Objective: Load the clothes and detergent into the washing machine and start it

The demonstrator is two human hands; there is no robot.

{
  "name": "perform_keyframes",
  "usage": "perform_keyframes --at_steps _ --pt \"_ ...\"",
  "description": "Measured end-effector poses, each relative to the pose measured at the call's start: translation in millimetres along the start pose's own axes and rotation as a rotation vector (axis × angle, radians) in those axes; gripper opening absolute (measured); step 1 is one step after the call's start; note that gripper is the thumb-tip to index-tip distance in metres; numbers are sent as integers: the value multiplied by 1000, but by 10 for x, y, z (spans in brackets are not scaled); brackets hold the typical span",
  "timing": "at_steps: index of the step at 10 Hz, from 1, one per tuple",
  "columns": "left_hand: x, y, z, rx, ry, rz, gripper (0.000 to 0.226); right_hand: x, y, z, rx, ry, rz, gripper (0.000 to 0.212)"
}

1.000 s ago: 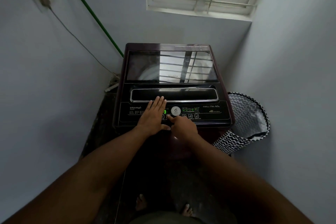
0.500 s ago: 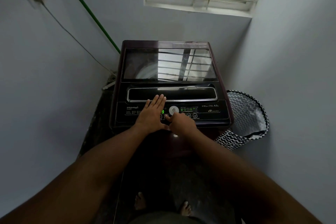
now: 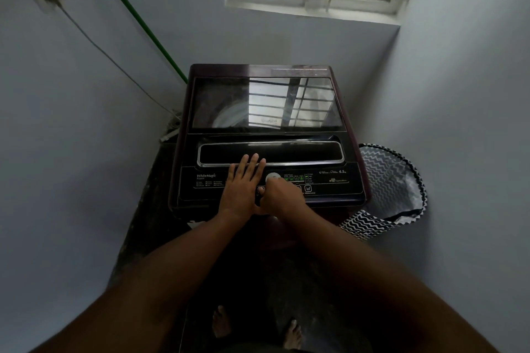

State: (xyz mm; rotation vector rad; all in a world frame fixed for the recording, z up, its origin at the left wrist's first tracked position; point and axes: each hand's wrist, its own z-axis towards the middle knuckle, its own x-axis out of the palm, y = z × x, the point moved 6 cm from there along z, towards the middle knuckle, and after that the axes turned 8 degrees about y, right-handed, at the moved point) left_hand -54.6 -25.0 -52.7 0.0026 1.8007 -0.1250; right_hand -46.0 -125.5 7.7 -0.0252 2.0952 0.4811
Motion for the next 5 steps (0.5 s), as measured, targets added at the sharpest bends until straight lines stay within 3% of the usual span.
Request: perform_keyframes --at_steps 4,5 --pt "-101 -13 -43 -2 -32 -44 114 -51 137 -83 -133 -108 -27 25" --pt "-121 -28 -57 -1 -14 -31 125 -49 159 -32 -184 -193 -148 30"
